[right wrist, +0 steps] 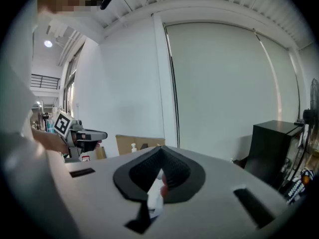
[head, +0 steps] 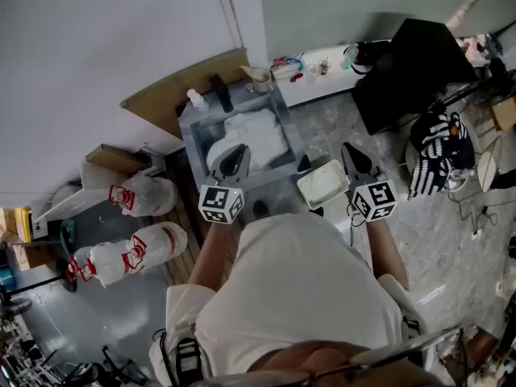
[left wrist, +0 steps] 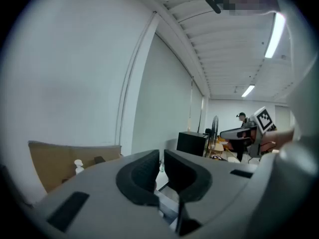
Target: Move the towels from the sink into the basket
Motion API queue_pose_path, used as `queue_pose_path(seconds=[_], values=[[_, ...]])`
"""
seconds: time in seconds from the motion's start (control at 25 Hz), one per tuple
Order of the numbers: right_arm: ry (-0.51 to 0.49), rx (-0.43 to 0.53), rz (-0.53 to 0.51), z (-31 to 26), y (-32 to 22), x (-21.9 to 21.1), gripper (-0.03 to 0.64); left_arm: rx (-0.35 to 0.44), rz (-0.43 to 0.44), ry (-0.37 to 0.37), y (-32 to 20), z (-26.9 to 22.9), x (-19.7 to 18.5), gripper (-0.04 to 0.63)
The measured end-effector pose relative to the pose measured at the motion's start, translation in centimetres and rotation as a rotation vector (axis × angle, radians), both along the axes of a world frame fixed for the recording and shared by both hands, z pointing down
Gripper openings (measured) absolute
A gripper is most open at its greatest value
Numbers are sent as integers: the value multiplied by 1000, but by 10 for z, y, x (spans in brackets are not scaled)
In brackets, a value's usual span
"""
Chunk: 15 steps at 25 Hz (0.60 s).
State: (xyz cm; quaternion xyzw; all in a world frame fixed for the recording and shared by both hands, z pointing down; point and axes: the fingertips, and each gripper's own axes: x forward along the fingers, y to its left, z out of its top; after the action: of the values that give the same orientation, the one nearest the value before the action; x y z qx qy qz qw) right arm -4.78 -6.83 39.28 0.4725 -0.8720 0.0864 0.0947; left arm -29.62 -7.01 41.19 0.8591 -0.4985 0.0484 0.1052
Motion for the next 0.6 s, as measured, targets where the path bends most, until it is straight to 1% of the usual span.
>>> queue_pose_path(seconds=[0.44,0.6], values=[[-3,-2,0,1,-5,1,-6,-2,5,-1,-4,2,3,32],[-29,-9,-4,2,-5,0,-6,-8,8,-5,-5,5,3,32]])
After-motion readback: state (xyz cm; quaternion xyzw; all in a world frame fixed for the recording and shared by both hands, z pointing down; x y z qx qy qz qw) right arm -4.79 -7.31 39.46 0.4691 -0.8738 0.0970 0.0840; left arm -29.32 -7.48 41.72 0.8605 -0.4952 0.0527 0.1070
